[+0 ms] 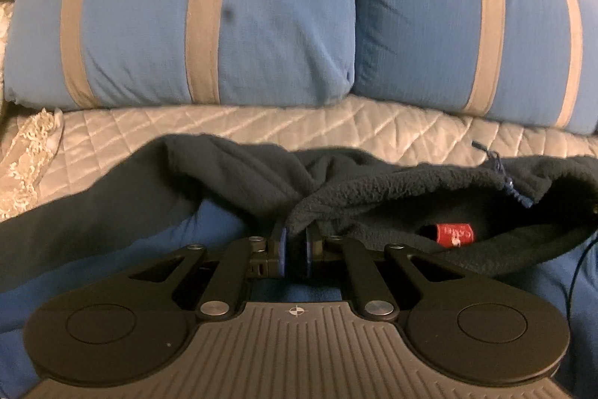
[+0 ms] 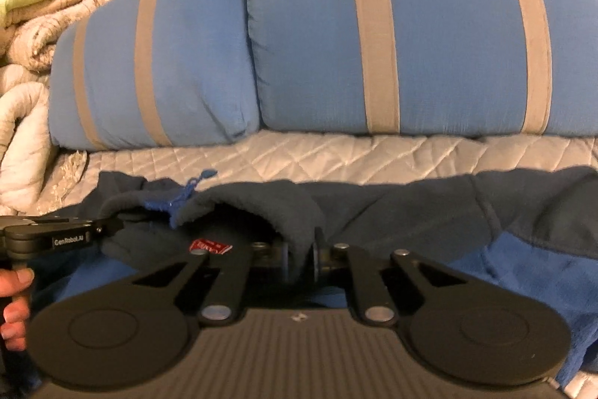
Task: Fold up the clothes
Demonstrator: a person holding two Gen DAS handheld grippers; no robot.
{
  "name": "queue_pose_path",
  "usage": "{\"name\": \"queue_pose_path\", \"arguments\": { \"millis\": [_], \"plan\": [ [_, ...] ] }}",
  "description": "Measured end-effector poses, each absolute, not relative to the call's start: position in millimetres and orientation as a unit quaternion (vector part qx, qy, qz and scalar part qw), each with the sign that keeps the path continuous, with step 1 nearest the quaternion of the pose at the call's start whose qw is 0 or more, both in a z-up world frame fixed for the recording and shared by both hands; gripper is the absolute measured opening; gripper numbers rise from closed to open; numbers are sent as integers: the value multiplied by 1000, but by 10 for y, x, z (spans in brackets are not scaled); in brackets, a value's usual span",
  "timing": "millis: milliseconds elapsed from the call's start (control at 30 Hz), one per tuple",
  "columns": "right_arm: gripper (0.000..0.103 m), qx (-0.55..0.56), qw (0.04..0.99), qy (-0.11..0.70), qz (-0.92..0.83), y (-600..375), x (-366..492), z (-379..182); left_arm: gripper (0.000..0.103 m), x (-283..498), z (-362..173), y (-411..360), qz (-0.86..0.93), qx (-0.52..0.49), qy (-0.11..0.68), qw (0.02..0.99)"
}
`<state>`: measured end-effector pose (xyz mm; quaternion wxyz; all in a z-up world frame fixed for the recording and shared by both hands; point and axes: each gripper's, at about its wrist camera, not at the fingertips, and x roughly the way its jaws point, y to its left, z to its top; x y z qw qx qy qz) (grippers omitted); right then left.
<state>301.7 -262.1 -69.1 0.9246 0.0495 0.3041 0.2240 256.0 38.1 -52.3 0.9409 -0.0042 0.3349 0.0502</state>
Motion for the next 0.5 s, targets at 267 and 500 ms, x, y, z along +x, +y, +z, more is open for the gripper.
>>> {"name": "queue_pose_path", "arguments": {
  "millis": [267,500],
  "plan": [
    [11,28,925,307,220,-2622,3125,-359,9,2652,-131,337,31,27,312,949],
    [11,5,915,326,239,-2593,3580,3,9,3039,249,284,10,73,306,949]
  ]
}}
